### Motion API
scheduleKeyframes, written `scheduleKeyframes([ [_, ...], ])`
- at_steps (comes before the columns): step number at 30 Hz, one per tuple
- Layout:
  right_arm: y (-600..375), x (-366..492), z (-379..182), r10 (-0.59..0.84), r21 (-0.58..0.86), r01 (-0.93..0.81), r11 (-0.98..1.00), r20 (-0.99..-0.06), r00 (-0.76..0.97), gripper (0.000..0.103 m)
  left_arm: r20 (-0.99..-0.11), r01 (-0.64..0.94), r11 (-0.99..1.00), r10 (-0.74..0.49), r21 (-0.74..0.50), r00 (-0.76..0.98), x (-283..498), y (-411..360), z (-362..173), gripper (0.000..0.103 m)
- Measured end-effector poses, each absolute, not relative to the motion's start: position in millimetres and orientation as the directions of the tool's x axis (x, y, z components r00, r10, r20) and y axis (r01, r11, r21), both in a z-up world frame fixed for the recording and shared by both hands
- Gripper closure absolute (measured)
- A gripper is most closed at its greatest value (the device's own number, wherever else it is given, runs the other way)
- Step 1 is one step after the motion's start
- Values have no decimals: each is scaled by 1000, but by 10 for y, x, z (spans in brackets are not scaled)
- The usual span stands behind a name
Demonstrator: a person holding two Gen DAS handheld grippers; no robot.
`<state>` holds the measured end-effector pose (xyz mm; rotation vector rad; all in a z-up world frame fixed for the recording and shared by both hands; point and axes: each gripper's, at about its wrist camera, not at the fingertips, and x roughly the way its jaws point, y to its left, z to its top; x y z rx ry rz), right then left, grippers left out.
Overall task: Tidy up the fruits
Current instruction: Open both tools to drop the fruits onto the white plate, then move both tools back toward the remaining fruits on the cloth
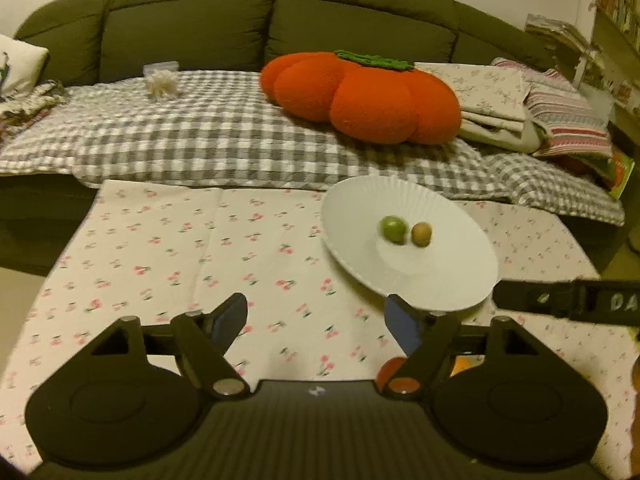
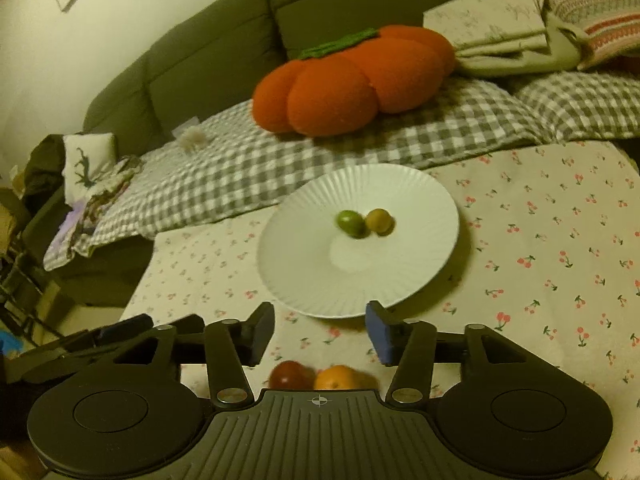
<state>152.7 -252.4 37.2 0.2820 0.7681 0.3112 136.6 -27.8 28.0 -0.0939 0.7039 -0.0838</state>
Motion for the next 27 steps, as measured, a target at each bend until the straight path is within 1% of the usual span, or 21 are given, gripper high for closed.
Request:
scheduleKeyframes([
  [1, -2505, 1498, 389, 378, 362, -174, 916, -630, 679, 50, -643, 39, 994, -98, -105, 760, 1323, -265, 290, 27],
  [3, -2471, 1458, 400, 383, 364, -179, 914, -629, 677, 43, -646, 22, 995, -79, -97, 759, 1243, -232, 306, 21],
  [5, -2433, 1422, 400, 377, 355, -180, 917, -630, 679, 39, -649, 8, 995, -71, -100, 757, 1157, -190, 310, 14],
  [7, -2397, 1378, 386, 372, 349, -178, 920, -633, 679, 38, -651, -2, 996, -59, -93, 757, 1077, -162, 308, 12],
  [11, -2361, 1244, 354, 365, 349, -168, 922, -635, 681, 28, -663, -30, 996, -35, -87, 748, 942, -85, 284, 9],
  [15, -2340, 1084, 333, 370, 359, -167, 918, -630, 683, 25, -676, -50, 992, -44, -118, 736, 830, -10, 282, 8],
  [18, -2353, 954, 316, 370, 367, -159, 916, -625, 688, 23, -681, -48, 992, -45, -117, 731, 758, -2, 288, 8],
  [24, -2322, 835, 325, 357, 334, -175, 926, -629, 691, 23, -687, -46, 992, -47, -116, 725, 670, 70, 266, 7],
  [27, -2290, 809, 332, 372, 331, -198, 923, -630, 682, 23, -688, -57, 991, -41, -120, 724, 645, 152, 250, 7],
])
